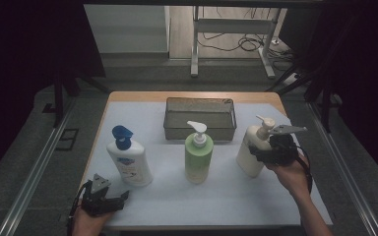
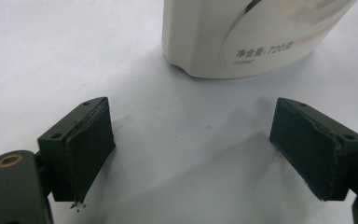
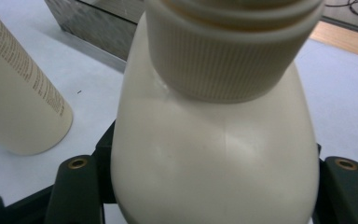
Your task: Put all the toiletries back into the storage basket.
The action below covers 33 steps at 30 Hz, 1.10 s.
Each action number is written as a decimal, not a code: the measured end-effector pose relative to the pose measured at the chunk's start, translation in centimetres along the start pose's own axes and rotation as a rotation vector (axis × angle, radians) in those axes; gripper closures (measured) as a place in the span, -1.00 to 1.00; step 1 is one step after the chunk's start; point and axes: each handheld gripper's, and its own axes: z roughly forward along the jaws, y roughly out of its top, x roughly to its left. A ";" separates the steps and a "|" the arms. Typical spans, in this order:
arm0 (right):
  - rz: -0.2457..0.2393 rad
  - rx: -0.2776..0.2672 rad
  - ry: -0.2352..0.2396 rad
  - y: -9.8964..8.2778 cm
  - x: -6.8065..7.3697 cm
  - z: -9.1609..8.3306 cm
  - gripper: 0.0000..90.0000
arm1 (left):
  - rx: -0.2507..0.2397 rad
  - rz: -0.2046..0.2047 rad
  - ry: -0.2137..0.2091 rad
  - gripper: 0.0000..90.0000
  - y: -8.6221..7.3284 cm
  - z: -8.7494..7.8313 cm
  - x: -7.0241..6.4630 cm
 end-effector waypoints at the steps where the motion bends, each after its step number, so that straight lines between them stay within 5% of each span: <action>1: -0.004 0.003 0.003 0.1 -0.1 0.0 -0.21 | 0.000 0.000 0.000 -0.71 0.0 0.0 0.0; 13: -0.037 0.018 0.014 0.8 -0.3 -0.7 -0.20 | 0.000 0.000 0.000 -0.71 0.0 0.0 0.0; 33: -0.036 0.002 0.106 3.8 -0.6 -2.5 -0.20 | 0.001 0.006 -0.001 -0.71 0.0 0.0 0.1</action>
